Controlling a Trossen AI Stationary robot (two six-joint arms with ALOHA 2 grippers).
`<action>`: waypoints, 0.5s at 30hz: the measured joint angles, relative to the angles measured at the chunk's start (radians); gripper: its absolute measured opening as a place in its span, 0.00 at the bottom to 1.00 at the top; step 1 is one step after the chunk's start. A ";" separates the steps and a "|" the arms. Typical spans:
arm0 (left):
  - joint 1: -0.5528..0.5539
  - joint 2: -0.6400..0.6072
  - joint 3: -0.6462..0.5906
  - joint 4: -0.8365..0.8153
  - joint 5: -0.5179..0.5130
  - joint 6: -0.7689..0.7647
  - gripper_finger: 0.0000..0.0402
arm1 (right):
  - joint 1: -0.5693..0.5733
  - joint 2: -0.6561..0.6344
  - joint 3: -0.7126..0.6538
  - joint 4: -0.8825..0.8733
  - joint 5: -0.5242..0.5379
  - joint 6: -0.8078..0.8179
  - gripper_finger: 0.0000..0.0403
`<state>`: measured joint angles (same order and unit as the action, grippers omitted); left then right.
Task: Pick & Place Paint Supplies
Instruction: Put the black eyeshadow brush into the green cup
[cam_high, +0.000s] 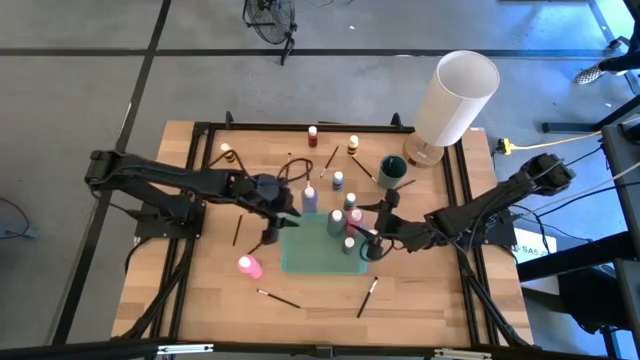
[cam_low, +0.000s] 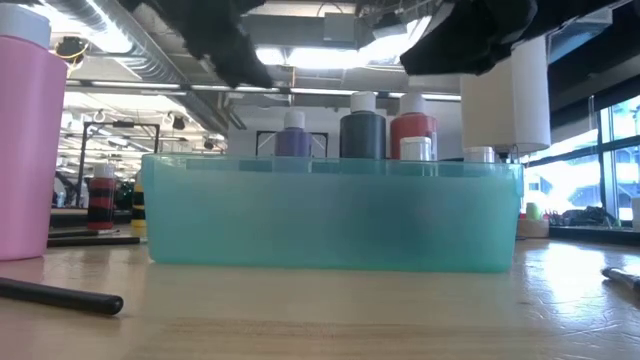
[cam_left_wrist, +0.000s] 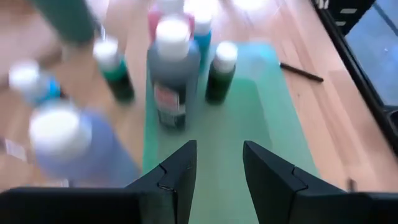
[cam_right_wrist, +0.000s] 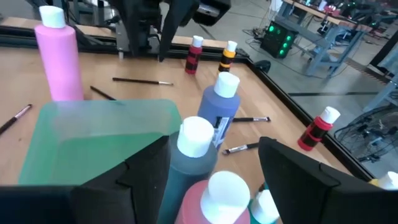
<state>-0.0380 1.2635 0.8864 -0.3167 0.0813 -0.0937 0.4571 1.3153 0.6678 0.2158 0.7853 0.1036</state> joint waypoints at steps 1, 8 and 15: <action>0.000 -0.016 0.000 -0.043 0.000 -0.037 0.32 | 0.004 -0.006 0.000 -0.005 0.000 0.000 0.62; -0.001 -0.070 0.000 -0.316 -0.063 -0.236 0.32 | 0.012 -0.010 0.000 0.001 0.000 -0.014 0.62; -0.044 -0.052 0.000 -0.410 -0.110 -0.409 0.32 | 0.011 -0.010 0.000 0.009 0.000 -0.014 0.62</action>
<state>-0.0823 1.2111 0.8864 -0.7263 -0.0283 -0.5025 0.4683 1.3052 0.6678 0.2245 0.7853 0.0891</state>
